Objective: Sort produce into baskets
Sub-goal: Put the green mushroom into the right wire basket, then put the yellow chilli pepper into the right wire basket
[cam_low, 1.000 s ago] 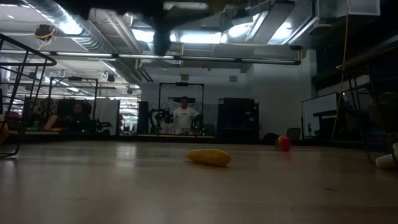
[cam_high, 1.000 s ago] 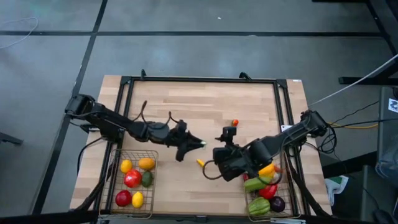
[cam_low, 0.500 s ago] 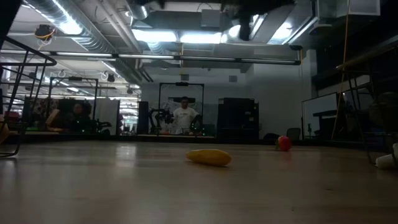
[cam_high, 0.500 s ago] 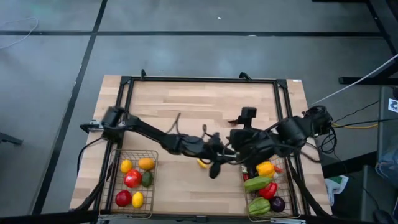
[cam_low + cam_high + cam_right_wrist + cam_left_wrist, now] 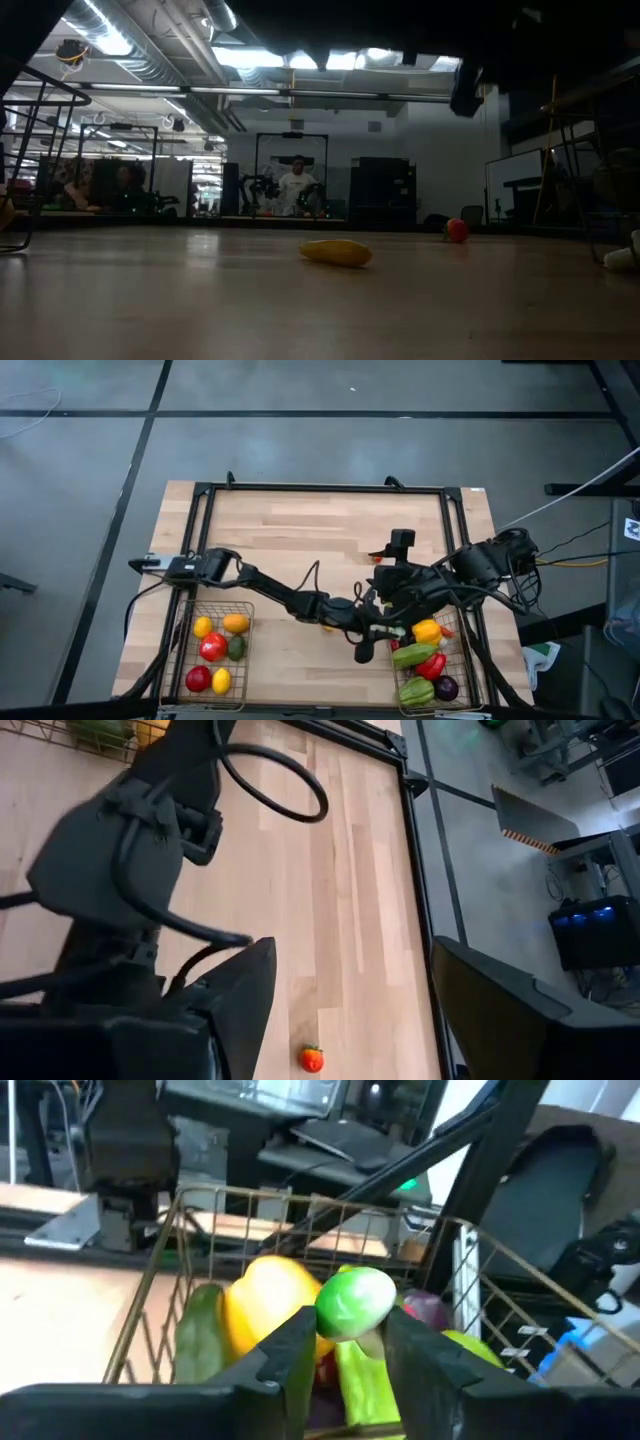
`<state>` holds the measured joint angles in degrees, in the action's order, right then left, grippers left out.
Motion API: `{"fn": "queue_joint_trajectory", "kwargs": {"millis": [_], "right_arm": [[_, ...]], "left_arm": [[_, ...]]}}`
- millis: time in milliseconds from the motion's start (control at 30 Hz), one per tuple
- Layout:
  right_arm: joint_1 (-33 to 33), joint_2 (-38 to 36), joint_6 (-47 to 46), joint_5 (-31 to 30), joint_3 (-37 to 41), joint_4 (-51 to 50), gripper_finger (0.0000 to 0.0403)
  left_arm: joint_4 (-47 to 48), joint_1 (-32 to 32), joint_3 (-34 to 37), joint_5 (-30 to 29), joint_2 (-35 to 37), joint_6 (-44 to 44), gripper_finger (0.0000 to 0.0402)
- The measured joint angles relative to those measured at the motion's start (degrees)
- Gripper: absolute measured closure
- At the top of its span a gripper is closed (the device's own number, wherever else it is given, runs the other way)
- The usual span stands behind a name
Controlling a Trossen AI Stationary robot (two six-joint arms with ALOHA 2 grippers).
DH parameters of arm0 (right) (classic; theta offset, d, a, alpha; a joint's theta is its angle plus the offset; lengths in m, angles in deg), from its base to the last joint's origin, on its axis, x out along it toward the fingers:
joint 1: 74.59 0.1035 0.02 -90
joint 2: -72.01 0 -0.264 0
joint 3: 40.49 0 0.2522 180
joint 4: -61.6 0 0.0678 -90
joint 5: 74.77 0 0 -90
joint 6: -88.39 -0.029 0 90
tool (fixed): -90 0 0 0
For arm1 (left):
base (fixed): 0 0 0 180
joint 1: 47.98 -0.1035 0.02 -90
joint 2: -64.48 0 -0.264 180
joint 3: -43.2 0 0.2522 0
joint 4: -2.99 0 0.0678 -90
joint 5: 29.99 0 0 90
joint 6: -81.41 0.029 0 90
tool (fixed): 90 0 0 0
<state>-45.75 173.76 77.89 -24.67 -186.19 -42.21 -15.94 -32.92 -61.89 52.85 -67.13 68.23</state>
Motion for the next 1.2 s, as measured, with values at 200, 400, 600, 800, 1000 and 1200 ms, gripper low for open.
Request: {"fn": "queue_joint_trajectory", "kwargs": {"millis": [200, 400, 600, 800, 1000, 1200], "right_arm": [[0.0, 0.03, -0.02, 0.02, 0.01, 0.01, 0.0139], [0.0, 0.04, -0.09, 0.02, 0.02, 0.03, 0.0139], [0.0, 0.04, -0.12, 0.1, 0.02, 0.03, 0.0139], [0.0, -0.04, -0.17, 0.49, -0.04, 0.22, 0.0139], [0.0, 0.11, -1.23, 3.98, 0.04, -0.06, 0.0139], [-0.54, 0.11, 1.34, 5.26, 0.04, 0.06, 0.0139]], "left_arm": [[3.72, -0.17, 0.0, -0.03, -0.35, -0.4, 0.0223], [3.96, -0.36, 0.0, 0.14, -0.12, 0.99, 0.0171], [11.69, -1.17, 0.02, 2.56, 4.95, 7.92, 0.0165], [30.42, -1.17, 0.09, 2.85, 13.54, 15.14, 0.0164], [54.52, -0.69, -0.09, 5.08, 23.87, 16.44, 0.0164], [71.72, 0.85, 0.04, 5.57, 26.1, 16.36, 0.0164]]}}
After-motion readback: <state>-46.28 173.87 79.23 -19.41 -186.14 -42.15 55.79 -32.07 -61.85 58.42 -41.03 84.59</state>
